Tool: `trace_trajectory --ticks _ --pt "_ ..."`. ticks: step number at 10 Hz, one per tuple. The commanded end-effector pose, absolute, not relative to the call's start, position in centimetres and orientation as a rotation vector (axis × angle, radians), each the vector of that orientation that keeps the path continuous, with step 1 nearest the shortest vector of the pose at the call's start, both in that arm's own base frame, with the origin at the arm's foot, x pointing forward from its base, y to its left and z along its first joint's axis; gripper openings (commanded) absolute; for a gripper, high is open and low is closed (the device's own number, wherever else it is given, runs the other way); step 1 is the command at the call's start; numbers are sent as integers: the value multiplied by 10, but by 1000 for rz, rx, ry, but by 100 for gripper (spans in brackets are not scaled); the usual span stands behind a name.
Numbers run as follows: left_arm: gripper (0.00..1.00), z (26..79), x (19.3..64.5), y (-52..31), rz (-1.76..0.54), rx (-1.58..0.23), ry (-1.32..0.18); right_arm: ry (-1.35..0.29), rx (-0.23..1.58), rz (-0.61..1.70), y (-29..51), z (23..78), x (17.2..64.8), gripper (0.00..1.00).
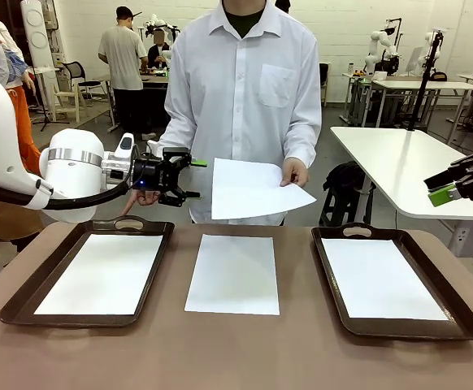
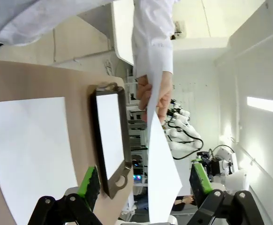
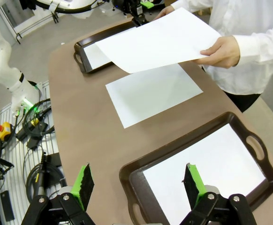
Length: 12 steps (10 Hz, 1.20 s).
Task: Sort the A4 documents.
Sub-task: Receive the A4 Paper.
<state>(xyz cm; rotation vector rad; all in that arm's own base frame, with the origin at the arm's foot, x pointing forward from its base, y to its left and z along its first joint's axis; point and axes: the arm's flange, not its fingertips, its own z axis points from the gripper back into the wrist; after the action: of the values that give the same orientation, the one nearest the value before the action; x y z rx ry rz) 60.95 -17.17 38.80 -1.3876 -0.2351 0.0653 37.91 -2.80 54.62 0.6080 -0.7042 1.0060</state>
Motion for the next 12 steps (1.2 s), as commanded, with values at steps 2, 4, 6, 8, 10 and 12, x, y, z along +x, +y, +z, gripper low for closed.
trace_trajectory --ticks 2,4,6,8,10,12 --pt "100 386 618 -196 75 -1476 -165 -698 608 1005 -28 544 379 100" --pt "100 382 618 -212 61 -1490 -119 -698 608 1005 -28 544 379 100" --pt "100 382 622 -223 57 -1502 -109 -698 608 1005 -28 544 379 100" --pt "100 383 625 -235 48 -1514 -93 -698 608 1005 -28 544 379 100" --pt "100 382 626 -241 55 -1514 -73 -698 608 1005 -28 544 379 100" --pt "93 378 623 -236 96 -1513 -92 -698 608 1005 -28 544 379 100"
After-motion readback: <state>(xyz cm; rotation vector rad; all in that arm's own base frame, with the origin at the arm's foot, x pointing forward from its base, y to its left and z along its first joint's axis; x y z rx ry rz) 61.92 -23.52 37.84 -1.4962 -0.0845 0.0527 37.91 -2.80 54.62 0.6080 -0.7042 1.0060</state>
